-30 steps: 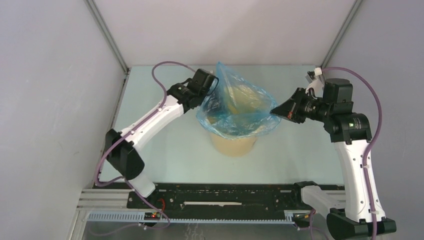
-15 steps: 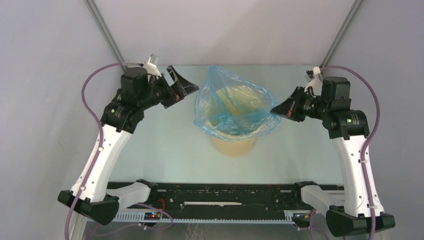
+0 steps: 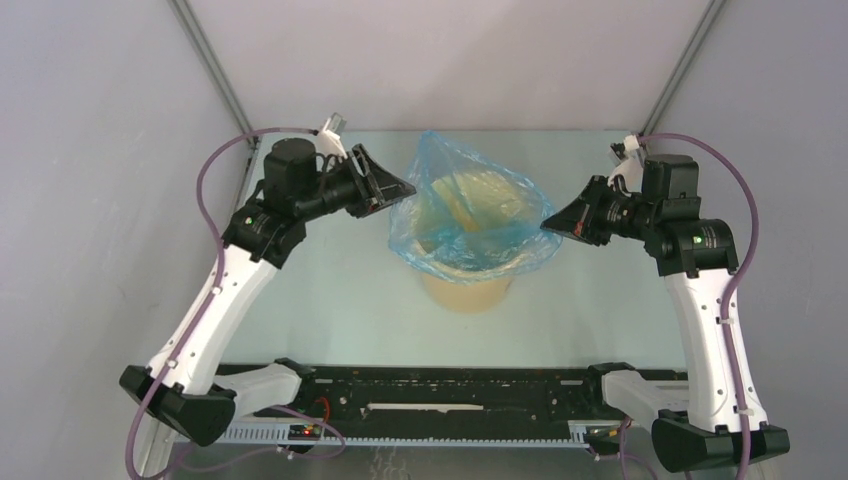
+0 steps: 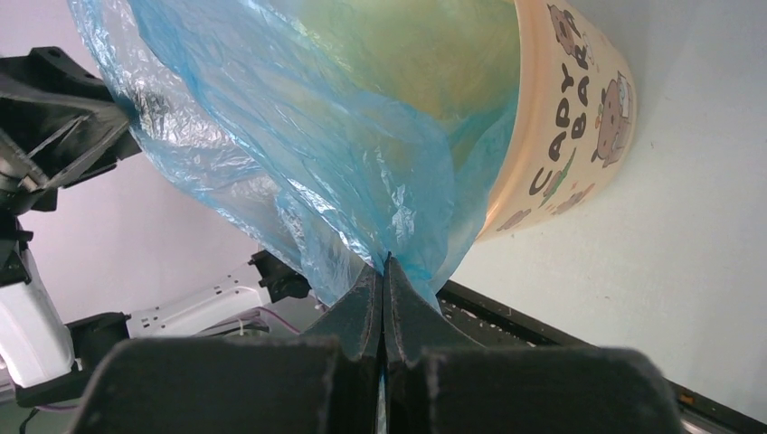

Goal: Put the trash bags into the trash bin

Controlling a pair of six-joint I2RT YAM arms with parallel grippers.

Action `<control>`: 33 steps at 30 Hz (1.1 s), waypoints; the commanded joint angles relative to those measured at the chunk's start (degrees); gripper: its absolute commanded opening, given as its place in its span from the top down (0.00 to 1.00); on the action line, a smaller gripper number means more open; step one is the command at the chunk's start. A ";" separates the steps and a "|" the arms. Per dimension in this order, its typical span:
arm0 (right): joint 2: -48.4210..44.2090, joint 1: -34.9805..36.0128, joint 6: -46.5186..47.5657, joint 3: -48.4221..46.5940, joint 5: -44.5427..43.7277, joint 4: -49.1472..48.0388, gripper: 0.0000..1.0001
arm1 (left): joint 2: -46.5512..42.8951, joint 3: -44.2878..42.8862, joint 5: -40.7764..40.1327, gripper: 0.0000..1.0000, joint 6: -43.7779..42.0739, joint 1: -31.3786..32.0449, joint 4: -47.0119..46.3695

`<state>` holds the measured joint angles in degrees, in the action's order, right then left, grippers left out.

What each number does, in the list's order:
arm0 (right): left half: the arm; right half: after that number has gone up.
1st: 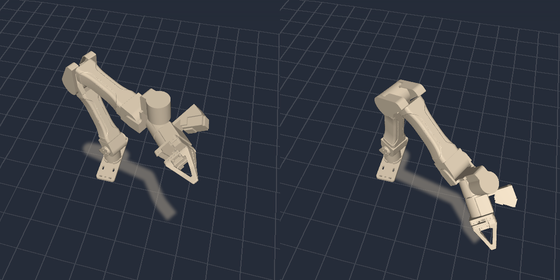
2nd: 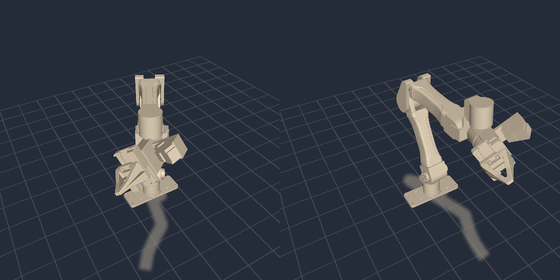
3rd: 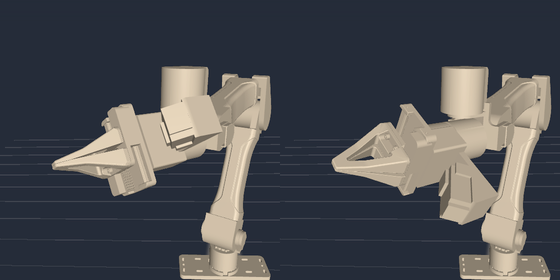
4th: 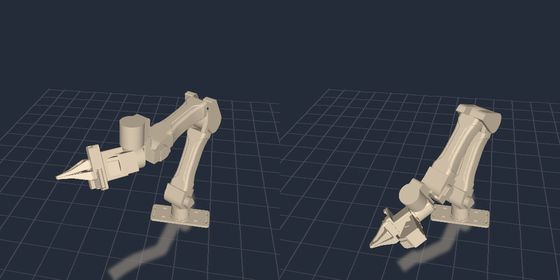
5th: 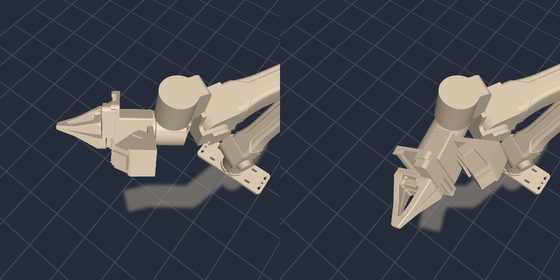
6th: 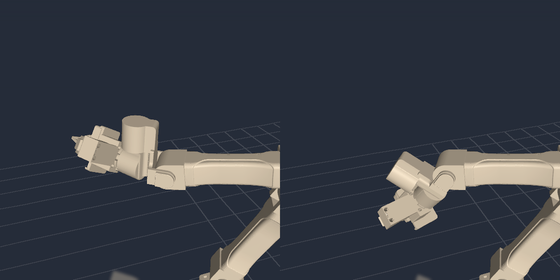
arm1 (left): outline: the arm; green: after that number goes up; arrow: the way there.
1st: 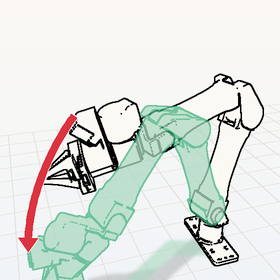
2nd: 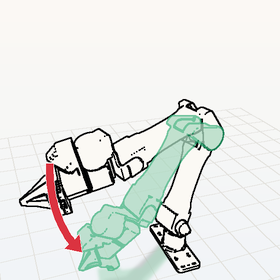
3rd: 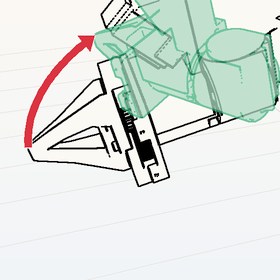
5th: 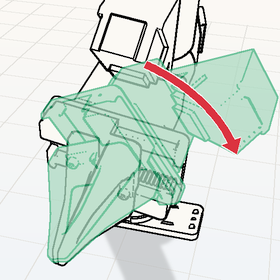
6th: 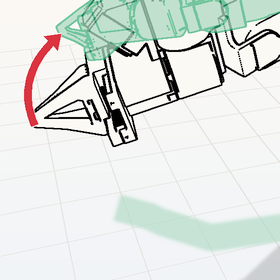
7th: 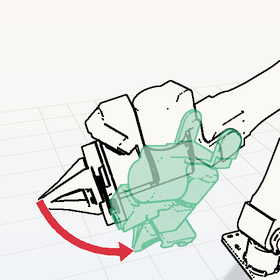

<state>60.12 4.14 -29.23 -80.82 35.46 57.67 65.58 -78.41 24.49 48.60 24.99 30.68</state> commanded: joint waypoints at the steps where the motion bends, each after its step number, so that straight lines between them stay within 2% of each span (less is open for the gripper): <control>1: -0.36 -0.19 1.11 -0.56 1.02 -0.58 1.00 | 2.58 -0.85 0.23 0.66 -0.78 1.19 0.52; 5: 0.72 1.18 1.53 -0.44 -0.38 0.22 1.00 | 3.75 -0.70 -3.71 0.92 -0.07 3.30 2.62; 7: 1.53 2.55 2.68 0.09 -3.29 0.90 1.00 | 4.83 1.69 -5.78 0.99 -0.78 3.81 2.87; 11: 1.06 2.43 5.08 2.99 -10.89 0.95 1.00 | 5.39 4.39 -9.98 1.00 -3.17 3.67 2.18; 22: 0.37 1.75 3.71 2.16 -8.03 0.87 1.00 | 3.48 -2.98 -8.45 1.00 -2.29 3.22 2.46; 24: 0.81 1.82 3.16 2.11 -7.31 0.00 0.97 | 4.23 -2.44 -8.12 1.00 -1.23 2.78 2.46; 26: 1.96 1.88 3.84 0.97 -8.62 1.44 0.86 | 4.72 -1.77 -7.40 1.00 -0.05 2.44 1.99; 31: 3.60 3.85 7.53 -12.48 -21.32 10.63 0.35 | 3.40 -1.27 -6.21 1.00 0.76 2.43 0.53; 33: 4.78 4.02 8.20 -19.21 -23.20 13.54 0.25 | 3.03 -0.46 -5.52 1.00 1.37 2.51 0.19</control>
<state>65.01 7.53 -23.97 -87.77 19.59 66.13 70.46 -78.50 16.95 48.51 27.59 33.39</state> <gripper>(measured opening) 0.688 0.006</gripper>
